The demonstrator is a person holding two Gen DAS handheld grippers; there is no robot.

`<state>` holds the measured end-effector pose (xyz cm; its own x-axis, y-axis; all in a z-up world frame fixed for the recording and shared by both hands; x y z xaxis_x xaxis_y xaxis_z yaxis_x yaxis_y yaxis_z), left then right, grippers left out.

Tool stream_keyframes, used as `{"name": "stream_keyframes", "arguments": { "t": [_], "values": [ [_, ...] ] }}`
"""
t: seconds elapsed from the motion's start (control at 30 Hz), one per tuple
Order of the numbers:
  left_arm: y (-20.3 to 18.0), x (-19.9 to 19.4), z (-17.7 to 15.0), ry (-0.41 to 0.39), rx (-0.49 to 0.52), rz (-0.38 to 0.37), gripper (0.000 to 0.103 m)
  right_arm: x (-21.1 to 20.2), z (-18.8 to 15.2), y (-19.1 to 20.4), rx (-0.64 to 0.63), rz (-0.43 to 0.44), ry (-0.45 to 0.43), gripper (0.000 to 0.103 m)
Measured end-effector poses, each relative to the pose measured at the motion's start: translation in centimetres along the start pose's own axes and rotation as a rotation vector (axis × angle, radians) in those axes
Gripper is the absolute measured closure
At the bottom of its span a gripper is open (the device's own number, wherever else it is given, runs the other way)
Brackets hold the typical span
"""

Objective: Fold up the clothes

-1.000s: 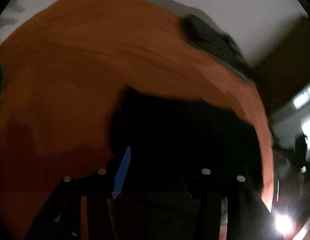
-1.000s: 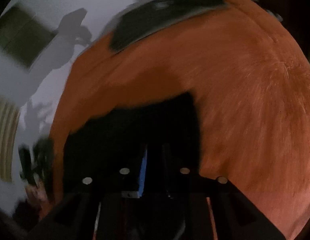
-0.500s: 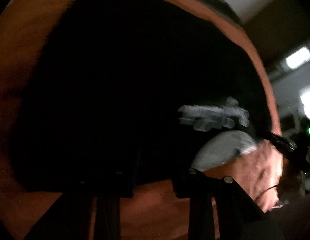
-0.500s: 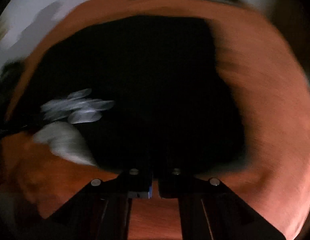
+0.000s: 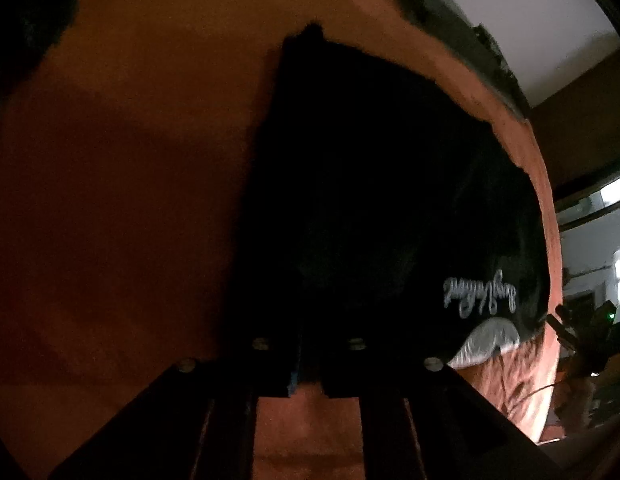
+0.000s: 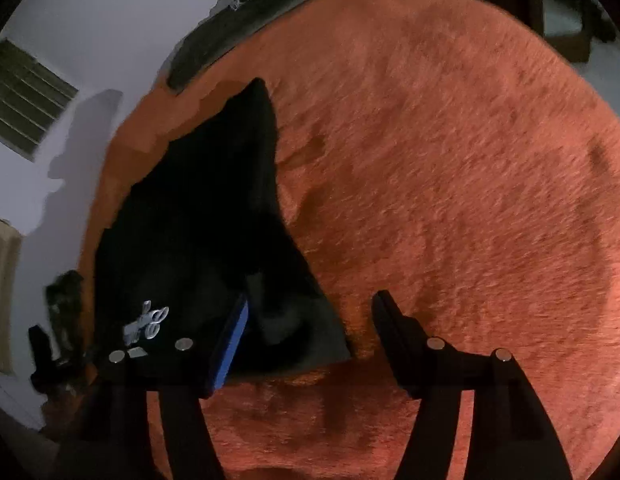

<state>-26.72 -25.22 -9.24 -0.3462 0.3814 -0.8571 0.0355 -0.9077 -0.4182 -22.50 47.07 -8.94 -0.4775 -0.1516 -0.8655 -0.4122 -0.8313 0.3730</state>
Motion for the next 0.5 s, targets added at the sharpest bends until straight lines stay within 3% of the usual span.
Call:
{"name": "stream_keyframes", "arguments": {
  "t": [0.03,0.13,0.3,0.37,0.4,0.43,0.5],
  "values": [
    [0.4,-0.1,1.0,-0.013,0.007,0.025,0.085,0.1,-0.2,-0.6,-0.006,-0.023,0.008,0.101],
    [1.5,-0.3,3.0,-0.028,-0.021,0.044,0.082,-1.5,-0.2,-2.8,0.033,-0.089,-0.044,0.103],
    [1.8,-0.3,6.8,-0.051,-0.021,0.021,0.079,-0.7,3.3,-3.3,-0.006,-0.025,0.040,0.100],
    [1.4,0.3,8.9,-0.042,0.013,0.001,0.067,0.0,5.4,-2.4,-0.040,0.031,0.079,0.079],
    [1.3,0.8,10.0,-0.035,0.031,-0.005,0.065,0.7,7.0,-1.1,-0.071,0.082,0.099,0.049],
    [1.4,1.4,11.1,-0.028,0.046,-0.006,0.063,1.4,8.4,0.1,-0.102,0.107,0.099,0.039],
    [1.7,2.6,13.3,-0.013,0.067,-0.004,0.063,3.0,10.9,2.4,-0.165,0.128,0.091,0.039]
  ]
}}
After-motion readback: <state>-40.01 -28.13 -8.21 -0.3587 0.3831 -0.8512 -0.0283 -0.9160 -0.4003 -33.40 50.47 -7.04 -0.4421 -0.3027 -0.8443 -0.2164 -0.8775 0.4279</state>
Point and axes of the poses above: each gripper's, at about its wrist camera, not at the fingertips, and x roughly the way its jaws point, y to its left, z to its top, the point moved 4 cm from there along x, roughly the way its jaws point, and after that the axes turned 6 degrees about -z, right-handed, at the moved point
